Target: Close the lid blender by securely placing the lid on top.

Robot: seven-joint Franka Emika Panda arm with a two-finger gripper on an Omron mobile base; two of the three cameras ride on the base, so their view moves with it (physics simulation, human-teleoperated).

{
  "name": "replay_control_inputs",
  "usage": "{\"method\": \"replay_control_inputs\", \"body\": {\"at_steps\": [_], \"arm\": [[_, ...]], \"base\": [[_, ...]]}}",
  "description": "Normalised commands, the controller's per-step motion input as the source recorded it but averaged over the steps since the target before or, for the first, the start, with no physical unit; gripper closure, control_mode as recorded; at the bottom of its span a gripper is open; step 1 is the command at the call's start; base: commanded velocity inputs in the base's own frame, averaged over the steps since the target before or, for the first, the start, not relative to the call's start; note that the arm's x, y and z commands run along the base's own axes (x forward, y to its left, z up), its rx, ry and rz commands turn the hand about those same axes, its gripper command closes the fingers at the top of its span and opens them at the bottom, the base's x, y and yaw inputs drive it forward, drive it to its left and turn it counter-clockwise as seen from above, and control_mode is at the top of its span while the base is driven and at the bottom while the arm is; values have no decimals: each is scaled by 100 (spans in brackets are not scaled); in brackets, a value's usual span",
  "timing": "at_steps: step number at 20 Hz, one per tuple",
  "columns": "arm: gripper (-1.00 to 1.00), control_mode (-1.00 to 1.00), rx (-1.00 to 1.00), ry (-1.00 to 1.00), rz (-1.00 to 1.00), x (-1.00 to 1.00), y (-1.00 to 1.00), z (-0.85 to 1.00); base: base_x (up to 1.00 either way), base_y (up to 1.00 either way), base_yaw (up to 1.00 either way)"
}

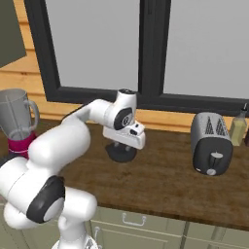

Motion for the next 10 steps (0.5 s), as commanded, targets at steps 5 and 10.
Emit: {"method": "replay_control_inputs", "body": {"at_steps": [5,10], "arm": [[100,-100,-12,-30,0,0,56,100],[100,-100,-12,-29,0,0,66,100]], "base": [[0,0,0],[0,0,0]]}}
